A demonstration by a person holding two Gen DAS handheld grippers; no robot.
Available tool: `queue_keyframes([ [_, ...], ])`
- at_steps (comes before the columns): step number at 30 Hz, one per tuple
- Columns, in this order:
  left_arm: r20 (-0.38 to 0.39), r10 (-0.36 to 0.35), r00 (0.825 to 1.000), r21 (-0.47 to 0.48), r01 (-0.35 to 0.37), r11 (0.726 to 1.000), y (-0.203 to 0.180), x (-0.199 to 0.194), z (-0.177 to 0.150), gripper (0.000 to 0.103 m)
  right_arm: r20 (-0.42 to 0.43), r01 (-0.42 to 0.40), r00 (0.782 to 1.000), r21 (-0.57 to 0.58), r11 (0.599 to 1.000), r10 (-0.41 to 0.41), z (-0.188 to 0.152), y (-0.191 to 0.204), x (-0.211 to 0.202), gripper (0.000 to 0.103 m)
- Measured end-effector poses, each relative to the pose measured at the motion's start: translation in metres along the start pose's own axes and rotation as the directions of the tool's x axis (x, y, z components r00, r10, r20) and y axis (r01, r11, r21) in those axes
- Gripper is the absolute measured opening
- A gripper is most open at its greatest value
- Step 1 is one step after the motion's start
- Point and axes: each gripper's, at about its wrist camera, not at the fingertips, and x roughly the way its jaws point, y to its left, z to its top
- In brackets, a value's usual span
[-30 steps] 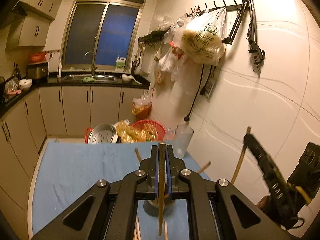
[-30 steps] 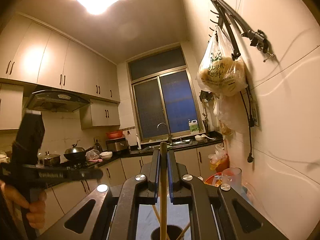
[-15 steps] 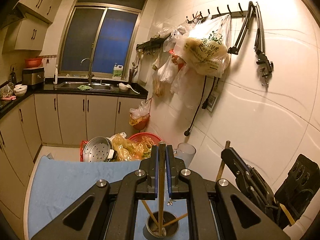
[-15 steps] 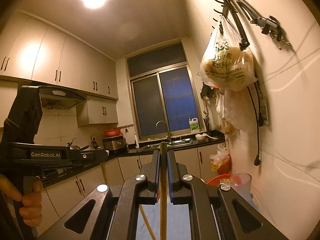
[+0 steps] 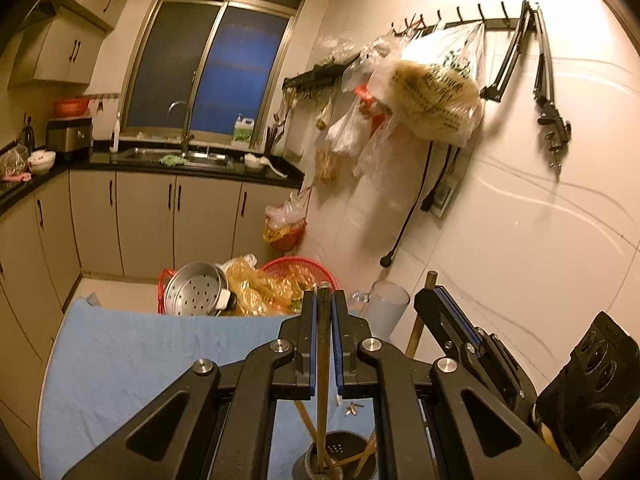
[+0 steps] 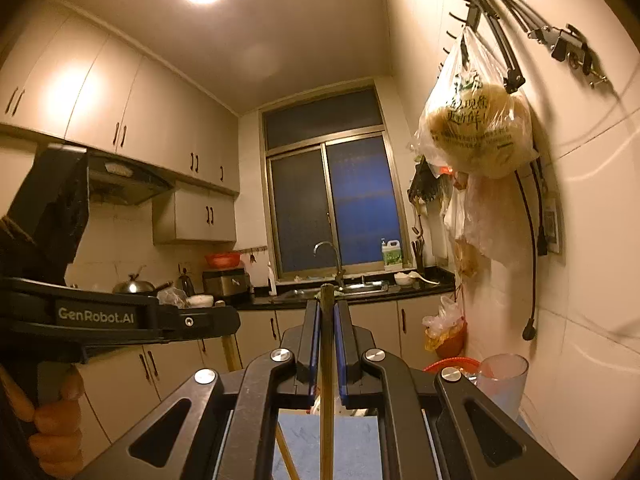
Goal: Organize utensils
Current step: 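Raise both held chopsticks upright and carry them above the black cup, then lower both chopsticks into the black cup and open both tools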
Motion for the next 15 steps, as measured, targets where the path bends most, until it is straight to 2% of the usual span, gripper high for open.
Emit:
queue_keyframes([
  [6, -0.029, 0.0, 1.0, -0.004, 0.0, 1.0, 0.002, 0.003, -0.015, 0.007, -0.047, 0.001, 0.999, -0.021, 1.0, -0.001, -0.021, 0.001, -0.001, 0.008],
  [15, -0.085, 0.023, 0.996, -0.003, -0.023, 1.0, -0.001, 0.0, -0.046, 0.007, -0.148, 0.012, 0.989, 0.01, 1.0, -0.01, -0.037, -0.014, -0.033, 0.008],
])
